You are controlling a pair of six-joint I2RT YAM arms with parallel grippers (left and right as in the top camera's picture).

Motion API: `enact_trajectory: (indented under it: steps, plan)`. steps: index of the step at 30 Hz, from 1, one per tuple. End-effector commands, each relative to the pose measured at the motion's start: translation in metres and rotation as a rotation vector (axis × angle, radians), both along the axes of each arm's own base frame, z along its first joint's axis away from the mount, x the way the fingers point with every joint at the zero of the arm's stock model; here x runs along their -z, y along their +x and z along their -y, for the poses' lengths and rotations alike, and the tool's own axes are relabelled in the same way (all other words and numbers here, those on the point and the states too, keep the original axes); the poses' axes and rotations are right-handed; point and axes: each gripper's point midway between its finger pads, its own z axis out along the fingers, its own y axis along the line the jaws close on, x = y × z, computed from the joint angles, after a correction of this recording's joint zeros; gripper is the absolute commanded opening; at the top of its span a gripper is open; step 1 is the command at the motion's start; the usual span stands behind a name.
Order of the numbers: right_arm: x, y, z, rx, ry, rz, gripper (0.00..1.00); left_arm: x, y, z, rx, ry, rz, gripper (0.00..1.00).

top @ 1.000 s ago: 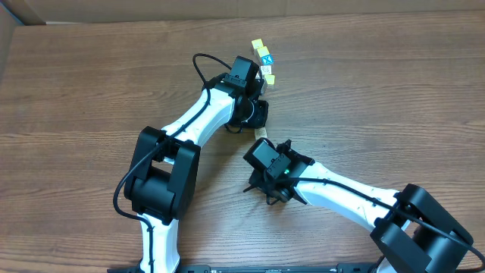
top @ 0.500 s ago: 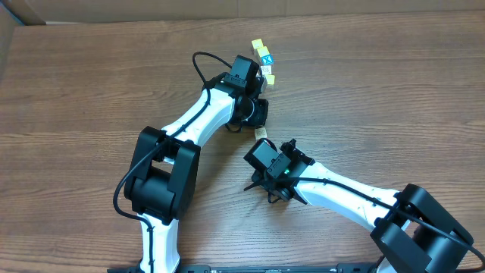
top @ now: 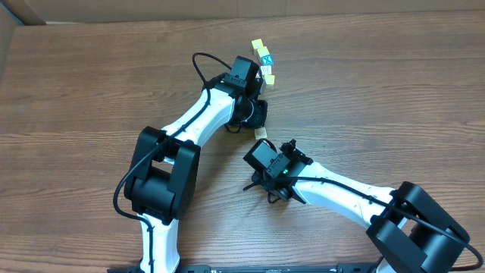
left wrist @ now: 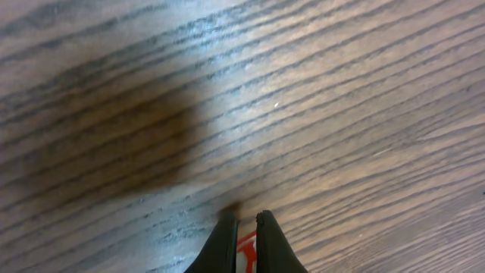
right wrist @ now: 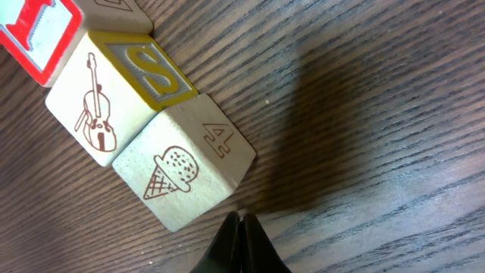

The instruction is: Flip 4 blocks

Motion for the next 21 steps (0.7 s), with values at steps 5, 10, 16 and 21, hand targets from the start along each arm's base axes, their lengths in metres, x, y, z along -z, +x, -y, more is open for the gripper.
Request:
enact_trajectory:
  steps: [5,10,16,21]
  plan:
    - [0.004,0.003,0.005,0.014,-0.022,0.016,0.04,0.011,-0.005,0.003,0.043,0.024,-0.012,0.04]
    - [0.005,0.003,0.005,0.014,-0.025,0.015,0.04,0.01,-0.012,0.01,0.092,-0.012,-0.03,0.04]
    - [0.006,0.002,0.005,0.012,-0.026,0.008,0.04,0.01,-0.017,0.014,0.131,-0.006,-0.029,0.04]
    - [0.006,0.002,0.005,0.012,-0.026,0.008,0.04,0.01,-0.019,0.016,0.139,-0.002,-0.028,0.04]
